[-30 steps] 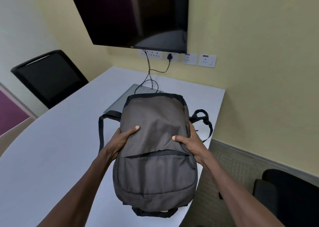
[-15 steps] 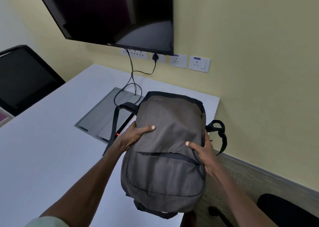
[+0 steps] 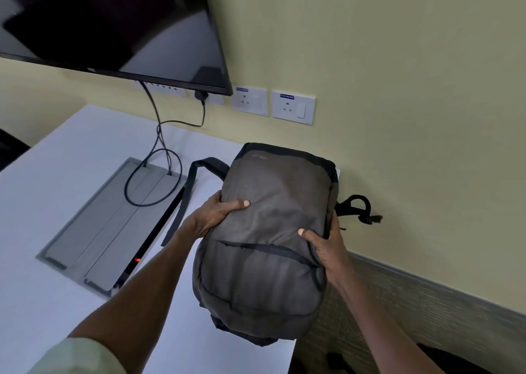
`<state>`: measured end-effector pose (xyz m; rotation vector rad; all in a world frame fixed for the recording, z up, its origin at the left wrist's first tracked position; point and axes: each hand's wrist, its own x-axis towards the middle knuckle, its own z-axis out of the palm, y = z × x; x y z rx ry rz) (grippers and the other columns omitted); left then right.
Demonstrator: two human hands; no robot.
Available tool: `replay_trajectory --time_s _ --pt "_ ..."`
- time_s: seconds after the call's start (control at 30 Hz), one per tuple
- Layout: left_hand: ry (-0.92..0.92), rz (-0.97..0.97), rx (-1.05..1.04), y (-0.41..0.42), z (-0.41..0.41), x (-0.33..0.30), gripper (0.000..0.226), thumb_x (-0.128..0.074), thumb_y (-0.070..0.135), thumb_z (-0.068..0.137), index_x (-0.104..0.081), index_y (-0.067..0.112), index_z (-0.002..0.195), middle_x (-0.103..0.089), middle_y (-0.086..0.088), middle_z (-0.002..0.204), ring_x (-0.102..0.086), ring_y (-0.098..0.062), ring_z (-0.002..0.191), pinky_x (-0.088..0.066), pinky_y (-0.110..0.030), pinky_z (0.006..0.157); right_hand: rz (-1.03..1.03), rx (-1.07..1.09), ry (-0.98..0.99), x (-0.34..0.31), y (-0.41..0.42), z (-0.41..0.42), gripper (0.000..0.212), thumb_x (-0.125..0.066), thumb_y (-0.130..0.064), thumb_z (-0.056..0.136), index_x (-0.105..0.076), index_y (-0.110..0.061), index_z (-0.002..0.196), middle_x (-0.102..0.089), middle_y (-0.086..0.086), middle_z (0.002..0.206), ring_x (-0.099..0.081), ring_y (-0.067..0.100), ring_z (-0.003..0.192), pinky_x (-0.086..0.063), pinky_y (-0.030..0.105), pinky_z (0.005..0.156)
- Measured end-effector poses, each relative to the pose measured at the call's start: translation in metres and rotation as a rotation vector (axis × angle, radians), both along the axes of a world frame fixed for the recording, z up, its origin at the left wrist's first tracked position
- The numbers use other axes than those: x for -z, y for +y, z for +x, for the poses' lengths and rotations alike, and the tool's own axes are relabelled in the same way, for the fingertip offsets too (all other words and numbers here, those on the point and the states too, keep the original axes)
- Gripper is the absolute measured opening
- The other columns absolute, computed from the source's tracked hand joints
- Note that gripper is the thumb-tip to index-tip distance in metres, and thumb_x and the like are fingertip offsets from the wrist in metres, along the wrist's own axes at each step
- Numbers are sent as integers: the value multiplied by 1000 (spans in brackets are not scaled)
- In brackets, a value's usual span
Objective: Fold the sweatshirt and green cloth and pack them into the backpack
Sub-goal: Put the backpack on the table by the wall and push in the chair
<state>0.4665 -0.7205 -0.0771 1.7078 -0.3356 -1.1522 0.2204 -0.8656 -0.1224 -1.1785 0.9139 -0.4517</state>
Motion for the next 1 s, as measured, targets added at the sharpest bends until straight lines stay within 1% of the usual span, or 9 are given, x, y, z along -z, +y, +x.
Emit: replay_trajectory --time_s 0.17,0.33,0.53,0.57,0.67,0.7,0.8,0.93,1.0 --pt "22 70 42 -29 23 30 96 -89 47 64 -44 15 143 -64 -5 128 -66 -24 112 -53 -44 100 19 7 37 20 -24 15 107 -90 -31 65 -27 -46 150 -51 -12 142 -55 14 124 -47 46 106" --pt "-21 96 64 -58 52 36 101 -89 54 61 -45 16 143 -64 -4 128 -66 -24 111 -53 -43 100 5 36 75 24 -46 36 108 -87 -31 72 -16 -42 154 -44 -8 147 -50 17 127 -45 40 107" --pt "-137 173 74 -69 58 40 89 -78 58 74 -43 13 142 -61 -3 127 -65 -21 107 -53 -38 96 -13 14 226 26 -52 52 127 -82 -65 54 -3 -48 152 -26 -3 155 -37 27 137 -36 48 113" --pt "-168 190 72 -67 59 40 92 -77 62 73 -43 13 143 -60 -4 129 -64 -21 107 -53 -39 97 -12 7 257 26 -52 52 129 -80 -68 52 -1 -47 153 -23 -2 156 -34 29 139 -34 48 114" --pt "-279 282 67 -65 59 37 123 -75 81 53 -38 13 149 -57 -9 137 -62 -28 114 -49 -48 103 -29 -14 359 26 -53 52 132 -73 -73 51 3 -43 154 -19 3 158 -25 33 143 -27 48 116" --pt "-310 308 55 -64 59 35 127 -75 81 54 -33 12 152 -54 -10 141 -59 -30 119 -47 -49 106 -28 -26 385 24 -53 51 131 -72 -74 51 4 -43 154 -17 4 159 -22 34 144 -26 49 116" --pt "-395 360 2 -59 49 28 115 -72 72 70 -25 8 154 -47 -13 149 -50 -32 131 -39 -48 112 -20 -54 443 21 -54 49 132 -70 -79 51 7 -45 153 -11 1 162 -17 36 145 -23 53 117" --pt "-507 367 -68 -33 32 22 100 -63 68 81 -31 6 152 -45 -13 150 -47 -30 135 -37 -41 111 12 -105 402 16 -58 43 138 -74 -87 46 9 -51 151 -14 -7 163 -25 32 145 -28 52 117" --pt "-547 361 -112 -13 22 19 96 -60 68 84 -34 4 151 -47 -14 148 -47 -30 134 -39 -41 111 35 -138 387 11 -55 39 143 -72 -91 43 14 -49 150 -11 -5 164 -27 30 145 -30 52 117"
